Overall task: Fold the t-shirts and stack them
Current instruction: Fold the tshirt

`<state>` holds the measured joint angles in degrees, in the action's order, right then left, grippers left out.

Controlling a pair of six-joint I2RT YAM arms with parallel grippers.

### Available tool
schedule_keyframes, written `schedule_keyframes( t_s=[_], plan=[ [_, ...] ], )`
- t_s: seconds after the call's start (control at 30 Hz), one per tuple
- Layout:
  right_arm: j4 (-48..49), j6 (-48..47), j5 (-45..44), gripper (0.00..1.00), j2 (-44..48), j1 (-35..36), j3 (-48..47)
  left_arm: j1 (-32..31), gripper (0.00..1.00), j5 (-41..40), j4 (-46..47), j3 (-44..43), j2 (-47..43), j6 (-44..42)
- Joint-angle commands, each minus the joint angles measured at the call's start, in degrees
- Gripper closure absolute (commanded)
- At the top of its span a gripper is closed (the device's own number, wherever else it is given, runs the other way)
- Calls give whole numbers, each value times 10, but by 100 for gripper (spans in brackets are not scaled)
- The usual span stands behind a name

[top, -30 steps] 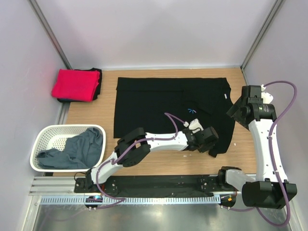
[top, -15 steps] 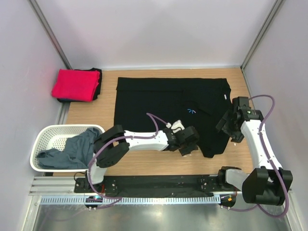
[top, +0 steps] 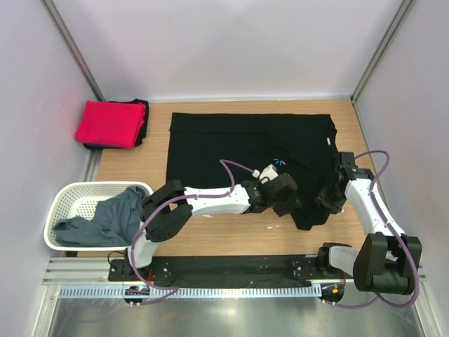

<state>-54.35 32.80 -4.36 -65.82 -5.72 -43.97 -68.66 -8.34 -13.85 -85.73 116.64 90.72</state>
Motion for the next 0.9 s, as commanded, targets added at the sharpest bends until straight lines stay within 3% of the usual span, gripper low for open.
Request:
schedule_keyframes(
  t_s=[0.0,0.03,0.17,0.6,0.87],
  plan=[
    [33,10,-6,63,-19,2,-7,-4,57,17,22,-17,27,8],
    [37,10,-6,72,-32,2,-6,-5,57,18,24,-17,31,11],
    [58,4,-2,81,-77,2,-2,-12,56,21,24,-17,38,24],
    [72,1,-11,86,-125,2,-4,-12,56,19,15,-24,72,46],
    [71,-1,-6,91,-128,2,-3,-4,66,10,15,-23,62,28]
  ],
)
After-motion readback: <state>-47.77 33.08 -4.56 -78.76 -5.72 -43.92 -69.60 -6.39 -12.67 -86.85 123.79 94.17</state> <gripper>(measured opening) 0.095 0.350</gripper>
